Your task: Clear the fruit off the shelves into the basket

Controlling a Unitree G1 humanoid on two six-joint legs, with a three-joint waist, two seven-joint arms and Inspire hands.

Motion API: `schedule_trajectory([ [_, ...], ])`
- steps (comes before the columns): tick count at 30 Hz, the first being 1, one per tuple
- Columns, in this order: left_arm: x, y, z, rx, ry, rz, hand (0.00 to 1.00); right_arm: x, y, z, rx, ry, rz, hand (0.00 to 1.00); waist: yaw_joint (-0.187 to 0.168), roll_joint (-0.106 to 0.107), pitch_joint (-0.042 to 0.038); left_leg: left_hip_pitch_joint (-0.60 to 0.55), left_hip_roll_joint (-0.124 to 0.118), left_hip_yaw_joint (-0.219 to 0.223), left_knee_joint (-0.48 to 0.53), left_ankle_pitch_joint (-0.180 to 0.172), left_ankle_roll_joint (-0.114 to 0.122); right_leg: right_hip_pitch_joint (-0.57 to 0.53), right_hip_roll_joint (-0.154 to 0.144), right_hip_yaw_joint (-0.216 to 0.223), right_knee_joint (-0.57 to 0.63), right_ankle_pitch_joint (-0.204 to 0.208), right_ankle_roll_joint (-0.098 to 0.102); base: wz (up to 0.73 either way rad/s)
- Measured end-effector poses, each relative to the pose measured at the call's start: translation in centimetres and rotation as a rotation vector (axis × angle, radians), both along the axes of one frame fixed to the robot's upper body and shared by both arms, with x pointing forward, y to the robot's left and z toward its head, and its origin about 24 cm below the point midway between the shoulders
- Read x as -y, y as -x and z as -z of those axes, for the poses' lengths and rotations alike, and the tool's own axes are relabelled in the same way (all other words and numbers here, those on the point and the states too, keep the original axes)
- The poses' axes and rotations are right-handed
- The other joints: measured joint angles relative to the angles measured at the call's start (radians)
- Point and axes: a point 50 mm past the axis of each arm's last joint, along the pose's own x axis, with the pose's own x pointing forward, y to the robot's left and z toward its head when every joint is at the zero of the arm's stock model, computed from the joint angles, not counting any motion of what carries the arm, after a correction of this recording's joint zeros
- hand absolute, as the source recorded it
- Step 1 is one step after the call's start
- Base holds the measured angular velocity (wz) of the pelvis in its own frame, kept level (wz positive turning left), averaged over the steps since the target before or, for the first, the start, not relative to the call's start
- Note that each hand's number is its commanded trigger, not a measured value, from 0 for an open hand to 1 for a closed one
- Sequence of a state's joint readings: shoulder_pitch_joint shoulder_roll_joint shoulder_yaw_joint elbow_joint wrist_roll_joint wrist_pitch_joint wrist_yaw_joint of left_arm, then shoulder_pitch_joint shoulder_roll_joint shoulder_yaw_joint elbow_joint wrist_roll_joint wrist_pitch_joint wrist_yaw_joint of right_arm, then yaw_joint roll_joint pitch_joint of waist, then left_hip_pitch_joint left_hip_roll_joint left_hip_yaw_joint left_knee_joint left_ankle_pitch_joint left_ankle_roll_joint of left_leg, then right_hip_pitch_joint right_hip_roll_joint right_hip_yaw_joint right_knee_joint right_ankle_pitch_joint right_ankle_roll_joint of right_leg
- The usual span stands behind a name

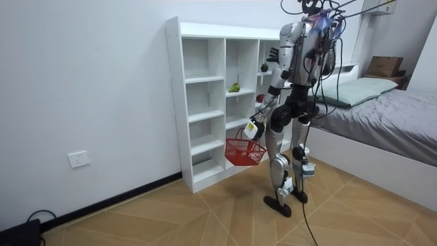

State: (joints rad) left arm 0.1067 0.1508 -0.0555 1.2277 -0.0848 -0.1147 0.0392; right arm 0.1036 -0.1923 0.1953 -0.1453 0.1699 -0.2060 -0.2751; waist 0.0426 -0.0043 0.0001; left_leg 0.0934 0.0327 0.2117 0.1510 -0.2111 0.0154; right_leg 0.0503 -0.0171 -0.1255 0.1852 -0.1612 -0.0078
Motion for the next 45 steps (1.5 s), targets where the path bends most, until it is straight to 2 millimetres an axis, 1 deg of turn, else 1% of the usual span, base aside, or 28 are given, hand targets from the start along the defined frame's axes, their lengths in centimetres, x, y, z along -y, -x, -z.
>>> schedule_trajectory([
  [2, 0.2, -0.1, 0.0, 0.004, 0.007, 0.000, 1.00, -0.2, 0.0, 0.2, -0.016, 0.006, -0.019, 0.00, 0.014, 0.007, 0.0026, -0.003, -0.001, -0.005, 0.003, 0.000, 0.000, -0.001, -0.001, -0.003, -0.001, 0.000, 0.000, 0.08],
  [3, 0.2, -0.1, 0.0, 0.002, 0.009, -0.001, 1.00, -0.2, -0.1, 0.1, -0.014, 0.007, -0.029, 0.00, 0.017, 0.009, 0.0026, -0.005, -0.002, -0.011, 0.006, 0.000, 0.001, -0.001, -0.001, -0.010, -0.001, 0.000, 0.000, 0.15],
  [4, 0.2, -0.1, 0.0, 0.002, 0.011, -0.003, 1.00, -0.2, -0.1, 0.1, -0.011, 0.006, -0.037, 0.00, 0.018, 0.009, 0.0020, -0.010, -0.002, -0.020, 0.009, 0.000, 0.001, -0.001, -0.002, -0.017, -0.002, 0.000, 0.000, 0.18],
  [9, 0.4, -0.2, 0.0, 0.009, 0.023, -0.008, 1.00, -0.2, -0.2, 0.0, -0.013, -0.010, -0.050, 0.00, 0.030, 0.009, 0.0021, -0.013, -0.001, -0.030, 0.012, 0.001, 0.000, 0.000, -0.009, -0.039, -0.002, 0.000, 0.000, 0.09],
  [16, 0.7, -0.3, 0.1, 0.012, 0.039, -0.006, 1.00, -0.3, -0.2, 0.0, -0.013, -0.007, -0.075, 0.00, 0.041, 0.009, 0.0023, -0.016, -0.004, -0.030, 0.011, 0.001, 0.001, 0.001, -0.012, -0.040, -0.002, 0.000, 0.001, 0.00],
  [24, 0.7, -0.3, 0.1, 0.014, 0.042, -0.012, 1.00, -0.2, -0.2, 0.0, -0.011, 0.000, -0.072, 0.00, 0.039, 0.009, 0.0025, -0.016, -0.005, -0.030, 0.012, 0.001, 0.001, 0.001, -0.012, -0.040, -0.001, -0.001, 0.001, 0.00],
  [31, 0.5, 0.1, 0.1, 0.007, 0.036, -0.036, 1.00, 0.3, -0.3, -0.5, 0.017, 0.048, -0.023, 0.00, 0.040, 0.007, 0.0025, -0.016, -0.008, -0.026, 0.010, 0.001, 0.002, 0.001, -0.010, -0.039, -0.002, -0.002, 0.003, 0.00],
  [35, 0.4, 0.4, 0.2, -0.005, 0.032, -0.033, 1.00, 0.5, -0.3, -0.7, 0.034, 0.110, 0.015, 0.00, 0.040, 0.006, 0.0020, -0.015, -0.008, -0.026, 0.010, 0.002, 0.003, 0.001, -0.009, -0.039, -0.002, -0.002, 0.003, 0.00],
  [38, 0.3, 0.9, 0.2, -0.014, 0.024, -0.046, 1.00, 1.1, -0.4, -1.3, 0.066, 0.130, 0.065, 0.00, 0.042, 0.003, 0.0005, -0.014, -0.008, -0.026, 0.009, 0.002, 0.003, 0.001, -0.009, -0.039, -0.001, -0.002, 0.003, 0.00],
  [42, 0.0, 1.4, 0.2, -0.033, 0.006, -0.065, 1.00, 1.5, -1.2, -2.5, 0.120, 0.119, 0.113, 0.00, 0.043, -0.004, 0.0018, -0.010, -0.008, -0.033, 0.011, 0.002, 0.004, 0.007, -0.008, -0.040, -0.001, -0.002, 0.003, 0.02],
  [43, 0.0, 1.9, 0.2, -0.047, 0.004, -0.072, 1.00, 1.6, -1.3, -2.7, 0.129, 0.118, 0.119, 0.00, 0.042, -0.005, 0.0024, -0.009, -0.008, -0.035, 0.012, 0.002, 0.004, 0.011, -0.009, -0.043, -0.002, -0.002, 0.003, 0.07],
  [44, -0.1, 2.0, 0.3, -0.057, 0.001, -0.070, 1.00, 1.6, -1.3, -2.8, 0.131, 0.119, 0.122, 0.00, 0.041, -0.006, 0.0049, -0.001, -0.008, -0.037, 0.010, 0.002, 0.004, 0.020, -0.008, -0.044, -0.005, -0.002, 0.003, 0.05],
  [45, -0.1, 2.0, 0.3, -0.059, -0.002, -0.068, 1.00, 1.6, -1.3, -2.7, 0.129, 0.119, 0.123, 0.00, 0.042, -0.006, 0.0048, 0.003, -0.008, -0.037, 0.009, 0.002, 0.004, 0.025, -0.008, -0.044, -0.007, -0.002, 0.003, 0.07],
])
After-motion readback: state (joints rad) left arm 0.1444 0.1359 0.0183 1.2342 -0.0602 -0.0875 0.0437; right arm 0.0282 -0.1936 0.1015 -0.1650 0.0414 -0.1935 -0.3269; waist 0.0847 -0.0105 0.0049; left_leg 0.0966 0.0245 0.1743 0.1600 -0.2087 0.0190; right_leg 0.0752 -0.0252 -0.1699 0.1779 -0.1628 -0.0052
